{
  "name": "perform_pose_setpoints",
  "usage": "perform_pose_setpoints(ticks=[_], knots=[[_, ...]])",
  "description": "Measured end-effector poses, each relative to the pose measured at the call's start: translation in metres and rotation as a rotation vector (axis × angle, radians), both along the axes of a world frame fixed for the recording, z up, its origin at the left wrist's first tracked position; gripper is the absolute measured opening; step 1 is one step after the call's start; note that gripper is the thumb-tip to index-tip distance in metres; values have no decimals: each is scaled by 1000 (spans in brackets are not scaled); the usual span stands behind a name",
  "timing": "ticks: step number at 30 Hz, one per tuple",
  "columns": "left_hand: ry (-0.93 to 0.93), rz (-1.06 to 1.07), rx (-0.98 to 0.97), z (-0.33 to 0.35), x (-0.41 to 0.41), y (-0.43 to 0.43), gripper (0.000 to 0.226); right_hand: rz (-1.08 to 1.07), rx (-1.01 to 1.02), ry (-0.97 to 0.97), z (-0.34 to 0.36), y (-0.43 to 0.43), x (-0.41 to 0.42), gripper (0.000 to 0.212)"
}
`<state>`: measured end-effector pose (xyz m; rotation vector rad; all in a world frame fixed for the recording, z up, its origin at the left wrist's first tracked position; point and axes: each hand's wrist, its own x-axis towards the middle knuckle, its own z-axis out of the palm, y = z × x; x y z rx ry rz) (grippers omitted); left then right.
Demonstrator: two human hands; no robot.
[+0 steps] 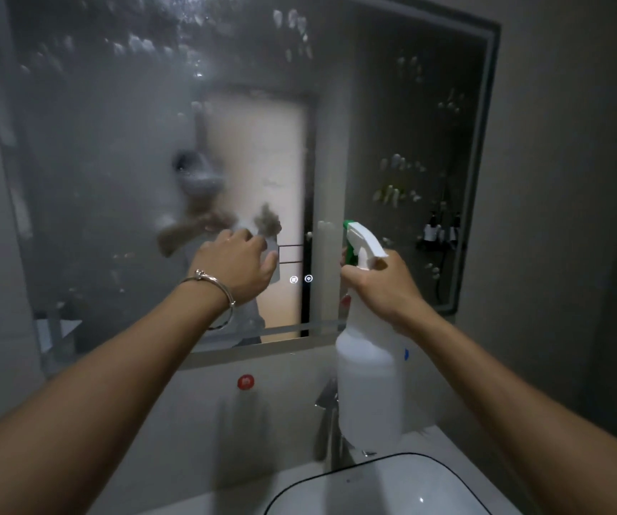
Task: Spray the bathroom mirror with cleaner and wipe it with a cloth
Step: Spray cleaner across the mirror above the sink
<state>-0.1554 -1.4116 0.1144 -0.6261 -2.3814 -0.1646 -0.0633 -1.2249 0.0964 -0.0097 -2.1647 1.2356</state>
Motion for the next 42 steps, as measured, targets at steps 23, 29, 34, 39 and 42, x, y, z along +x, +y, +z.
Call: perform_pose_setpoints(ticks=[23,29,34,39,42], knots=[[79,42,-80,3,93,205,43,41,-154,-12,-2,240,80,6],[100,-1,-117,5,103,238,46,-97,-78,6,-11,281,86,6],[93,-34,-127,9,106,259,46,-137,-172,-2,0,312,87,18],[109,-17,-145,19,114,281,46,-137,-276,20,17,326,84,21],[123,-28,-130,30,121,294,46,-171,-314,51,25,326,81,14]])
